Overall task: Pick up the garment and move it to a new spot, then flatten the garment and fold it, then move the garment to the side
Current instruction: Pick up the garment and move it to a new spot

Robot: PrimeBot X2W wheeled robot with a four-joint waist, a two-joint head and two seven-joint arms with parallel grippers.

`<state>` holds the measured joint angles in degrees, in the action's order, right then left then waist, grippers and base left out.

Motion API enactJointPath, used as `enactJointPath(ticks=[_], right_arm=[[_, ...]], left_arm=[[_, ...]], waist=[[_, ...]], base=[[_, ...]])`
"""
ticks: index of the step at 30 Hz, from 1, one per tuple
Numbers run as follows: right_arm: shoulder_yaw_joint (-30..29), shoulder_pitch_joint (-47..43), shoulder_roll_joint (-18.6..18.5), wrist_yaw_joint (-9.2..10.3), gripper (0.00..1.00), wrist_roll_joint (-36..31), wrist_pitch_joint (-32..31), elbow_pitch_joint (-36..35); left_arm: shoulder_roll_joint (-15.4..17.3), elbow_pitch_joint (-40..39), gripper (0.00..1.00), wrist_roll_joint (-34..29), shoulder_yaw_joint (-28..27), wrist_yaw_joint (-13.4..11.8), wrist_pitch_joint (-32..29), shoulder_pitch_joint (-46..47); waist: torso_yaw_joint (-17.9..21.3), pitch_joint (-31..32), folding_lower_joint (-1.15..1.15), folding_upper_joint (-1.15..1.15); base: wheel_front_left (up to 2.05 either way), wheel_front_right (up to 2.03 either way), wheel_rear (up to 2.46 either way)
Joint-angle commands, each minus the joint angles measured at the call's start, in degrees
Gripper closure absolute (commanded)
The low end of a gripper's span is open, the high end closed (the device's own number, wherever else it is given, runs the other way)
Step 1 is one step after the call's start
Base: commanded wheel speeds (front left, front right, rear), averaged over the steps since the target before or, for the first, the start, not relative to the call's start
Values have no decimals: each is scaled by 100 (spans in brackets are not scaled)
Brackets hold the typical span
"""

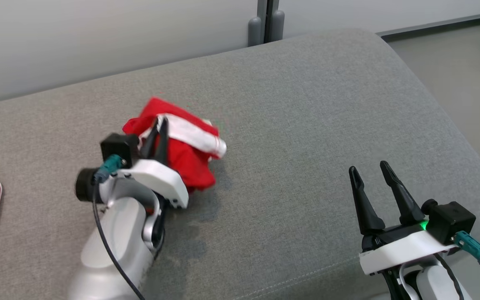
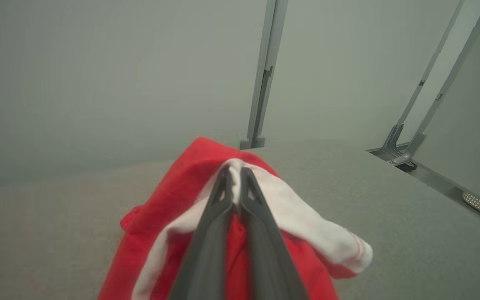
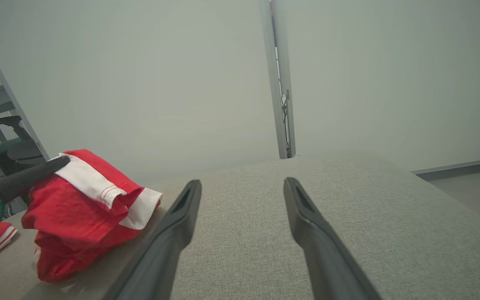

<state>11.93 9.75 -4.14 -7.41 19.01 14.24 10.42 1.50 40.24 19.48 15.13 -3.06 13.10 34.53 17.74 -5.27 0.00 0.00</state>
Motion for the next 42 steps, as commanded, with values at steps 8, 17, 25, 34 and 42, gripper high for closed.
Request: enactJointPath(ticks=[8,17,25,34,42], right_arm=[[218,261,49,-8,0,56,76,-128],[284,299,70,-8,0,47,76,-83],[235,224,78,-8,0,74,76,-119],[169,101,94,-8,0,329,76,-190],[69,-149,113,-8,0,457,76,-297]], left_arm=[[139,415,100,1264,1074,209,131,-38],[138,435,0,1655,1612,43,186,152],[146,-780,0,1119,1006,-160,188,-204],[202,-1844,0,556,171,-263,189,-984],[159,-2717,0,131,-622,-196,189,-1890]], waist=[[127,-233,0,0],[-42,-253,0,0],[-467,-46,0,0],[-1011,167,0,0],[-1642,344,0,0]], base=[[0,0,0],[0,0,0],[0,0,0],[0,0,0],[0,0,0]])
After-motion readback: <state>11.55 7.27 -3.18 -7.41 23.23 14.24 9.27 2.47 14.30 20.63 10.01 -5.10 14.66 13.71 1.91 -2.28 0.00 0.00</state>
